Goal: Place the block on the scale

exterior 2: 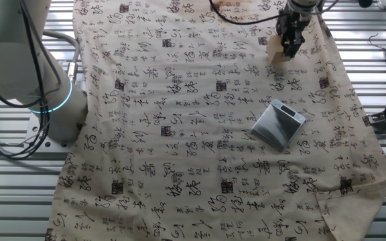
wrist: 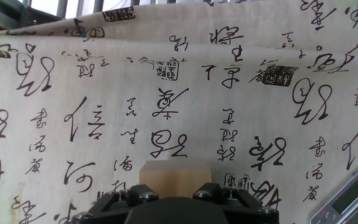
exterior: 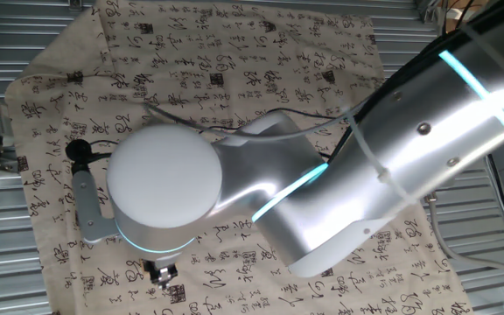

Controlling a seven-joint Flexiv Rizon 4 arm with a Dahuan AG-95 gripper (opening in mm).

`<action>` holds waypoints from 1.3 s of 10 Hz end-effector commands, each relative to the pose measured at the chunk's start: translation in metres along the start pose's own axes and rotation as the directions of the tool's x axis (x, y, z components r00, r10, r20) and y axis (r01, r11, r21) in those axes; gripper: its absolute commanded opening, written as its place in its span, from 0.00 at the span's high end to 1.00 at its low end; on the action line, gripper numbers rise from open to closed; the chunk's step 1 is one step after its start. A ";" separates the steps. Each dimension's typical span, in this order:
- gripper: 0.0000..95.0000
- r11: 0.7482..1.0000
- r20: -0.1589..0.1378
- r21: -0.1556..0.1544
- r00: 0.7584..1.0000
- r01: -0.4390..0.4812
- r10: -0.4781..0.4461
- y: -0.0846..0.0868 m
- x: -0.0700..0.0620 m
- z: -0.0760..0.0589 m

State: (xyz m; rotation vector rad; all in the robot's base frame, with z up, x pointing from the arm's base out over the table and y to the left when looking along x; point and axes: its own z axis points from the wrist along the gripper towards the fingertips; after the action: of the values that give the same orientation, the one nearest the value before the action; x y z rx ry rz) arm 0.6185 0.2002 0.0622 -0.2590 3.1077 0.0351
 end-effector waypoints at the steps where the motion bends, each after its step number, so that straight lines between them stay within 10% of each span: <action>1: 1.00 1.000 -0.006 -0.001 1.000 0.002 -0.002 -0.001 0.002 -0.007; 13: 1.00 0.992 -0.013 0.000 0.992 0.123 -0.123 -0.037 0.020 -0.012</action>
State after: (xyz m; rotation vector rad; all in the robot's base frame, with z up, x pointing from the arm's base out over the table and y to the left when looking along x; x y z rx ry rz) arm 0.6043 0.1585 0.0738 -0.4514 3.0943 0.0246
